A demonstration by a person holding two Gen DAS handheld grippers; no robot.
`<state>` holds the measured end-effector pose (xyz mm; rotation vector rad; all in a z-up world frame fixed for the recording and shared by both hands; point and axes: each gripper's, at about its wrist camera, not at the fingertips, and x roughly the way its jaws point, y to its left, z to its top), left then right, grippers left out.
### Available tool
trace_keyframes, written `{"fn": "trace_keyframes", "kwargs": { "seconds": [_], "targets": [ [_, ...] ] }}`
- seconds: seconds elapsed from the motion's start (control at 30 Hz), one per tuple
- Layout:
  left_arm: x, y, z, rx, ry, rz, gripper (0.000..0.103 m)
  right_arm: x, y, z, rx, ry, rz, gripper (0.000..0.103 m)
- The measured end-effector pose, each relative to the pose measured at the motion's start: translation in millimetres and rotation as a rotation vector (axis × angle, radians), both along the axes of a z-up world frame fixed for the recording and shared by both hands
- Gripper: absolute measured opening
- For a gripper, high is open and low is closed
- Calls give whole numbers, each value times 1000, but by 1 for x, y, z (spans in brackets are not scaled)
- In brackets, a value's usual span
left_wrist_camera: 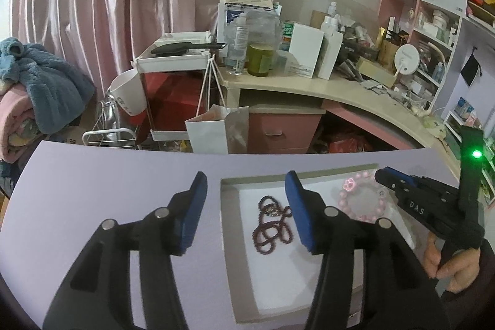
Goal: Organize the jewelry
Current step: 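Carry both pieces over the white tray and open both tools to drop them, then grasp the pearl bracelet with the right tool while the left tool grasps the silver ring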
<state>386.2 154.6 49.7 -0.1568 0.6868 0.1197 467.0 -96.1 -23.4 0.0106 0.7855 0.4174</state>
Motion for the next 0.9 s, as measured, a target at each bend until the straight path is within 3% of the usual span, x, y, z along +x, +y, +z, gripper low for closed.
{"fn": "trace_keyframes", "kwargs": {
  "seconds": [0.03,0.07,0.3,0.5,0.73,0.9],
  "targets": [
    [-3,1,0,4,-3,3,56,-4,-9,2,22,-9,-14,57],
    [-5,2,1,5,-6,4,58,-10,-17,7,45,-30,-22,63],
    [-39,6,8,-16,-48,15,65,-56,-51,41,87,-96,-26,63],
    [-95,-4,17,4,-99,16,74,-120,-61,59,96,-150,17,63],
    [-169,-15,9,-5,-125,26,81,-192,-61,47,87,-136,65,63],
    [-217,-27,-12,-6,-100,21,82,-242,-57,20,28,-118,109,63]
  ]
}}
